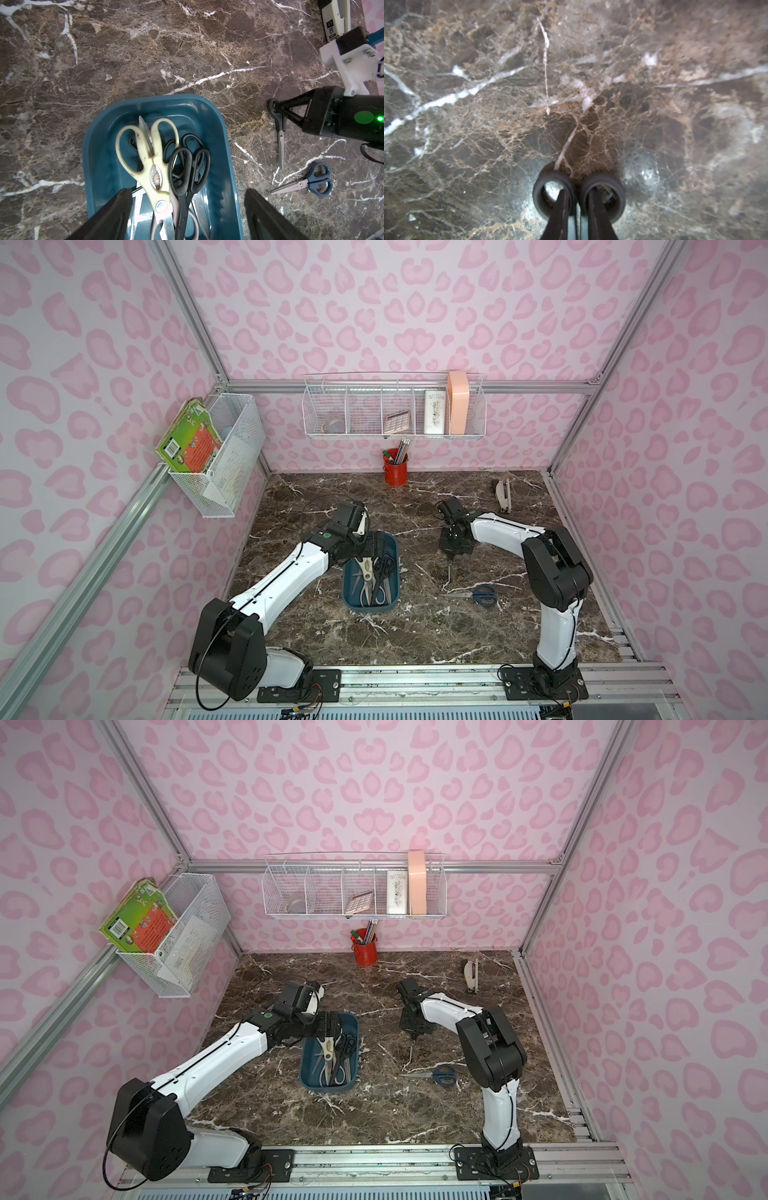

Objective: Put the scissors into the storage box
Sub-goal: Pick up the scissors from the center of the board, then place the scissors in the storage box.

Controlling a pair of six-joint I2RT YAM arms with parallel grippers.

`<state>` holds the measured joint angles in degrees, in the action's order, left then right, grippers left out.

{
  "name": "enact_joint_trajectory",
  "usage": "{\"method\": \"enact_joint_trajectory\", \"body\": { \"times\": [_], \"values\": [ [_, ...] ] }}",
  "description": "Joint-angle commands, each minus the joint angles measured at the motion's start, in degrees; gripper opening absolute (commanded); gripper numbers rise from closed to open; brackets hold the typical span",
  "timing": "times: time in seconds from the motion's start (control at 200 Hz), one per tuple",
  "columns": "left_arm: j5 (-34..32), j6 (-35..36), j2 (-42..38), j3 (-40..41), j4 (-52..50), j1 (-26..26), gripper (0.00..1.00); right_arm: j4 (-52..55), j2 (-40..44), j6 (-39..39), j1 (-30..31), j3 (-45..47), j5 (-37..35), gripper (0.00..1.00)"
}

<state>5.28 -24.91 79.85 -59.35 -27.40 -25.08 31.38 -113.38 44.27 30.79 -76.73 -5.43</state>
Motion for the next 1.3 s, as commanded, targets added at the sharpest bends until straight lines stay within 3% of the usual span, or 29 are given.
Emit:
{"method": "enact_joint_trajectory", "body": {
  "times": [0.0,0.39,0.645,0.935,1.295],
  "values": [
    [-0.10,0.65,0.02,-0.33,-0.25,0.10,0.90,2.94,1.47,-1.20,-0.56,-0.79,-0.63,0.06],
    [0.49,0.10,0.74,-0.06,0.23,0.46,0.90,5.67,5.39,-2.35,-0.54,-6.46,1.37,0.06],
    [5.62,-0.74,0.18,-3.63,-2.80,6.74,0.90,4.69,6.88,-0.62,9.19,-12.79,3.69,0.07],
    [3.18,1.16,-3.50,-2.17,-3.47,14.60,0.91,-3.03,1.37,-0.15,18.90,-16.92,8.13,0.08],
    [3.68,0.30,-4.09,-1.28,-2.23,17.09,0.91,-2.56,-8.76,-1.31,24.55,-22.94,8.53,0.11]
  ]
}}
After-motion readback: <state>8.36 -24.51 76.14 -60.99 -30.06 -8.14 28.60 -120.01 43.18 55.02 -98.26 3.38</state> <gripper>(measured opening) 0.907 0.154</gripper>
